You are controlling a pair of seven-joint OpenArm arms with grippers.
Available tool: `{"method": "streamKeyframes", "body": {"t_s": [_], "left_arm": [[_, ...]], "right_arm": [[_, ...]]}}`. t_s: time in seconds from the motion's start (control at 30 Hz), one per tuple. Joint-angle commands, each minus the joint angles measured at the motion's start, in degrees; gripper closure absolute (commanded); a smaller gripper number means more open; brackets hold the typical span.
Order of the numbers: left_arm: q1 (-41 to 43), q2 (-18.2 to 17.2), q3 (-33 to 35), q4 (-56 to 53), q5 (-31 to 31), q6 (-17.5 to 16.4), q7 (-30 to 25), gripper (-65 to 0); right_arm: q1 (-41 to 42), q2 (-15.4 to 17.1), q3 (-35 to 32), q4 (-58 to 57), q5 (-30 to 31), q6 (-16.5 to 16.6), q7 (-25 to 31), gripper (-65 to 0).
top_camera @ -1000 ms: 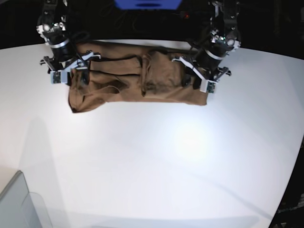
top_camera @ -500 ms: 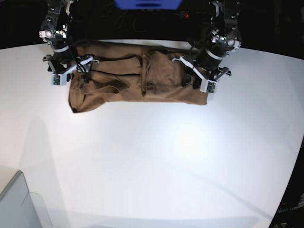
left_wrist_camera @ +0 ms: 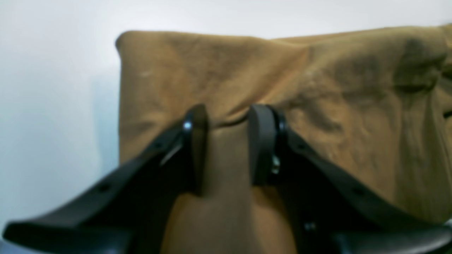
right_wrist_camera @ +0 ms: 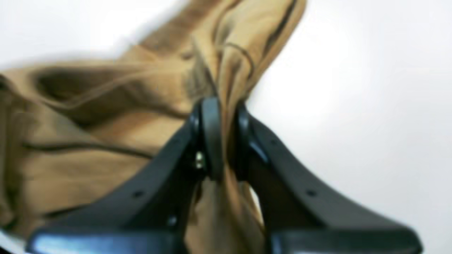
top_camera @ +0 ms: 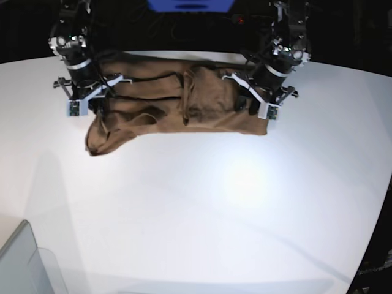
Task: Layout the t-shirt on the table in an organized manner, then fold the t-shirt properly
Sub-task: 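Lift the strip with both grippers and fold it toward the left gripper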
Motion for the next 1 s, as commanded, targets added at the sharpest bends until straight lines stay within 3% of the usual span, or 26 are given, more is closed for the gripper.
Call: {"method": "streamKeyframes", "body": {"t_s": [0.0,0.13,0.53,0.67,0.97], "left_arm": [[0.4,0.1,-0.1,0.0,0.6,0.7,2.2,-20.2],[0.3,0.2,-0.1,0.1,0.7,0.7,2.2,-20.2],[0.6,0.3,-0.1,0.5,0.7,0.7,2.2,-20.2],[0.8,0.3,-0.1,2.0,0.7,0.7,2.2,-20.2],[3.0,0.4,-0.1,12.0,0.6,0.7,2.2,-20.2]], "right_arm": [[-0.4,0.2,-1.7,2.9,0.5,0.6,1.7,0.0],[-3.3,0.2,-8.7,8.1,0.5,0.6,1.6,0.0],[-1.6,0.2,-32.3,6.7,0.4,0.6,1.5,0.0],[2.0,0.2,-35.4,2.0,0.4,0.3,1.5,0.0],[6.4,0.2,-35.1,-8.6,0.5,0.3,1.9,0.0]]}}
